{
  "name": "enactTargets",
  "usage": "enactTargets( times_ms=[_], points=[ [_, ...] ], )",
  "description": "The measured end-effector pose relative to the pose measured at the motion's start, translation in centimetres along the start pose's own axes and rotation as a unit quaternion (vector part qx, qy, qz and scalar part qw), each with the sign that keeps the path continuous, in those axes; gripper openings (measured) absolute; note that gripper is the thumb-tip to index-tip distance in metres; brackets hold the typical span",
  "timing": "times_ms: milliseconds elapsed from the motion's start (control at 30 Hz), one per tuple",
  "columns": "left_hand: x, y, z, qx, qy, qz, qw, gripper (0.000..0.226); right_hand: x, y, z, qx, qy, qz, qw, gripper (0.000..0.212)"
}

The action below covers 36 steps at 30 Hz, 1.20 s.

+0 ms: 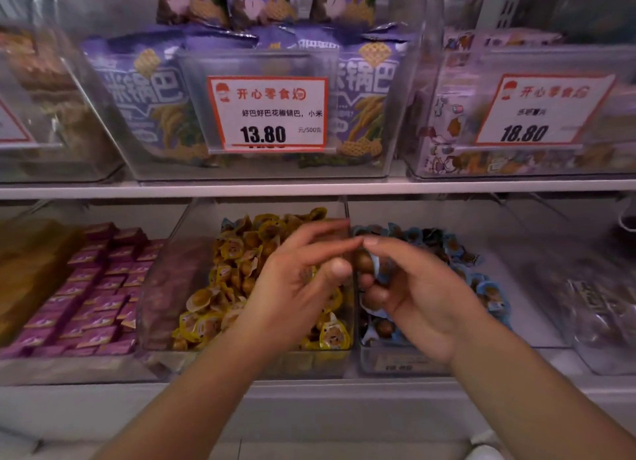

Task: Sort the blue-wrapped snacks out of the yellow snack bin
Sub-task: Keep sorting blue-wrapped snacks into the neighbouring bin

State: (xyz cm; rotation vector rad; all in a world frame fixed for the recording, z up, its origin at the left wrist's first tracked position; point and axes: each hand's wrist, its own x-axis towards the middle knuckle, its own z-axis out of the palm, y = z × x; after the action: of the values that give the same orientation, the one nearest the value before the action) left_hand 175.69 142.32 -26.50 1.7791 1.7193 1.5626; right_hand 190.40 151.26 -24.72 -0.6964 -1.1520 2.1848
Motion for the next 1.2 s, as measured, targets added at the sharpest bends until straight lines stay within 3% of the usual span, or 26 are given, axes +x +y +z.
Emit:
enactTargets(
  times_ms=[67,100,133,200,267,400,633,700,800,867,967,1100,1200],
  points=[
    [0.1,-2.2,-0.8,-0.007,-0.041,-0.057,0.998,0.047,0.5,-0.6,-0.8,-0.001,0.027,0.005,1.0,0.016],
    [0.2,-3.4,-1.0,0.026,-0.098,-0.098,0.99,0.045,0.8,-0.7,-1.3,-0.02,0.04,0.002,0.999,0.013],
    [0.3,-4.4,-1.0,0.101,-0.18,-0.116,0.972,0.045,1.0,-0.7,-1.7,-0.042,0.052,-0.004,0.998,0.012],
    [0.3,-5.8,-0.5,0.27,-0.324,-0.081,0.903,0.053,1.7,-0.4,-2.2,-0.071,0.075,-0.008,0.995,0.013],
    [0.2,-6.0,0.0,0.345,-0.369,-0.052,0.861,0.057,2.3,0.1,-2.3,-0.084,0.093,-0.002,0.992,0.013],
    [0.2,-6.4,-1.5,0.397,-0.374,-0.069,0.835,0.047,3.3,0.4,-2.4,-0.092,0.099,-0.006,0.991,0.012],
    [0.2,-6.7,-6.7,0.464,-0.287,-0.131,0.828,0.02,3.4,0.6,-3.1,-0.134,0.093,-0.02,0.986,0.013],
    [-0.1,-6.3,-5.9,0.466,-0.227,-0.113,0.848,0.023,3.4,0.6,-3.2,-0.145,0.095,-0.023,0.985,0.012],
    [-0.3,-4.9,-3.1,0.425,-0.117,0.004,0.898,0.025,3.7,0.9,-3.0,-0.151,0.097,-0.036,0.983,0.01],
    [-0.5,-4.5,-1.2,0.386,-0.193,0.012,0.902,0.026,3.9,1.2,-2.9,-0.155,0.09,-0.043,0.983,0.009],
    [-0.5,-5.9,-0.3,0.333,-0.332,-0.127,0.873,0.051,4.0,1.5,-2.9,-0.169,0.075,-0.049,0.982,0.008],
    [-0.3,-8.2,-0.6,0.409,-0.365,-0.103,0.83,0.1,3.8,1.5,-3.2,-0.172,0.077,-0.052,0.981,0.012],
    [-0.6,-8.9,-0.2,0.425,-0.355,-0.099,0.827,0.102,3.7,1.4,-3.5,-0.175,0.078,-0.05,0.98,0.018]
  ],
)
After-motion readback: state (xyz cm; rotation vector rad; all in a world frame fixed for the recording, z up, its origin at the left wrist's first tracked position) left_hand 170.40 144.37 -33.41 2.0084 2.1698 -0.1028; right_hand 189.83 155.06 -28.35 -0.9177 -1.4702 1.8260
